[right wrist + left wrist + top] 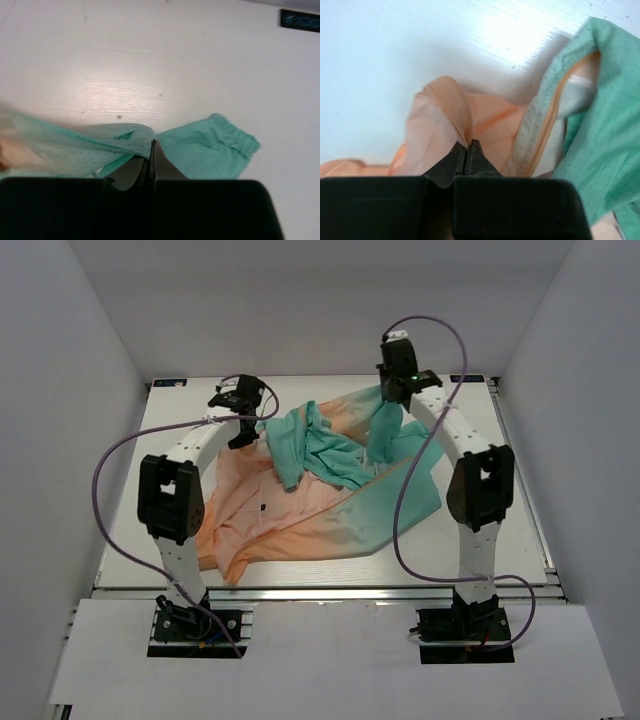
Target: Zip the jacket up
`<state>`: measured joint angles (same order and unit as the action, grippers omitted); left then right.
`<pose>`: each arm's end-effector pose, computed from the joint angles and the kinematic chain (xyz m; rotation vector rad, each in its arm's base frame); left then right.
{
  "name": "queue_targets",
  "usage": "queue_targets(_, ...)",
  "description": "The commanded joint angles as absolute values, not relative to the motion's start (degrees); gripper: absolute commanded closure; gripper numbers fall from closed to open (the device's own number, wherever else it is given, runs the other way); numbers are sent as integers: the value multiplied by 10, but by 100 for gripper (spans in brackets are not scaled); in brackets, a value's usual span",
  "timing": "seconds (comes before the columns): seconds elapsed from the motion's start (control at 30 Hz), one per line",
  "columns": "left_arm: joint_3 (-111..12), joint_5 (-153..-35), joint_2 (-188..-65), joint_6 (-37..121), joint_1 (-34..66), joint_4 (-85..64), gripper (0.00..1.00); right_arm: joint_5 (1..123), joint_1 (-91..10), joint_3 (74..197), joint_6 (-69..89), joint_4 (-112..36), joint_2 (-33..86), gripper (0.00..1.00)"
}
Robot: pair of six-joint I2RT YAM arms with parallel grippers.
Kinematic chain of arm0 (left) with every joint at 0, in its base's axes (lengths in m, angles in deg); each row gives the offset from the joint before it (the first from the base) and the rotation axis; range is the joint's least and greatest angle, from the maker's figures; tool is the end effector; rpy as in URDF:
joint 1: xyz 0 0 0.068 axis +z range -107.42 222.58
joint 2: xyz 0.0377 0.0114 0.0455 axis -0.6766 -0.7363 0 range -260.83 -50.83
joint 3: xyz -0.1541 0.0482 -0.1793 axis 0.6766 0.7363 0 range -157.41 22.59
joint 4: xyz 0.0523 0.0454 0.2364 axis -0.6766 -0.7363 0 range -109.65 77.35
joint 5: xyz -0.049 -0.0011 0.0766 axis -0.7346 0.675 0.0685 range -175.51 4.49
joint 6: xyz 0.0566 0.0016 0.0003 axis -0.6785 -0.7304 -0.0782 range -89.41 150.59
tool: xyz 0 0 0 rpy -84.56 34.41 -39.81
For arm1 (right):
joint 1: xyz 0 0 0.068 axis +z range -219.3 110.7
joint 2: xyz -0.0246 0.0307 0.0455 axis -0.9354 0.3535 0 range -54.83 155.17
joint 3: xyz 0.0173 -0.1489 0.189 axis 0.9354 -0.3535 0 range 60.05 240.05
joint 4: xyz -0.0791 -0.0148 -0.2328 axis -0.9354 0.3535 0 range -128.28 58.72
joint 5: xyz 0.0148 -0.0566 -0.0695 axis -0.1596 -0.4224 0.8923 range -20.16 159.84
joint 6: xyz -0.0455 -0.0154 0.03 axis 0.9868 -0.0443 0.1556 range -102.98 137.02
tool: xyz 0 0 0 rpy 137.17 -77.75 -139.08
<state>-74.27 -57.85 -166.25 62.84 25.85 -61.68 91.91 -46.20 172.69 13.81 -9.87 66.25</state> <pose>0.3854 -0.0967 0.2056 -0.4708 2.5279 0.3643 0.4317 0.1679 0.2709 -0.1652 2.1583 -0.1639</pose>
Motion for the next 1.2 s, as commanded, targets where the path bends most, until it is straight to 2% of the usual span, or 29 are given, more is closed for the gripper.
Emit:
queue_targets(0.0,-694,-565,-1526,651,255,-623,100,941,-493,1747,144,-88,594,100)
queue_targets(0.33,-410,-667,-1307,734,255,-584,100,873,-624,1600,73,-62,556,100)
queue_targets(0.4,-375,-701,-1280,730,255,-565,100,840,-624,1576,86,-61,550,80)
queue_targets(0.47,-341,-719,-1272,736,255,-551,100,775,-621,1559,100,-60,528,68)
queue_targets(0.5,-333,-730,-1271,736,255,-546,100,763,-607,1521,102,-72,510,65)
queue_targets(0.53,-325,-730,-1272,743,254,-544,100,759,-596,1495,100,-85,465,62)
queue_targets(0.63,-341,-719,-1282,750,254,-547,100,775,-530,1373,93,-145,380,45)
queue_targets(0.67,-349,-712,-1285,751,255,-555,100,782,-510,1347,84,-152,324,35)
queue_targets(0.77,-379,-684,-1292,766,255,-574,100,799,-430,1262,59,-146,238,11)
queue_targets(0.97,-419,-650,-1285,783,254,-576,100,756,-271,1128,-2,-132,161,11)
queue_targets(1.07,-437,-630,-1285,784,255,-576,100,763,-202,1122,-18,-137,182,11)
queue_targets(1.17,-446,-621,-1282,783,255,-575,100,778,-188,1131,-22,-160,224,11)
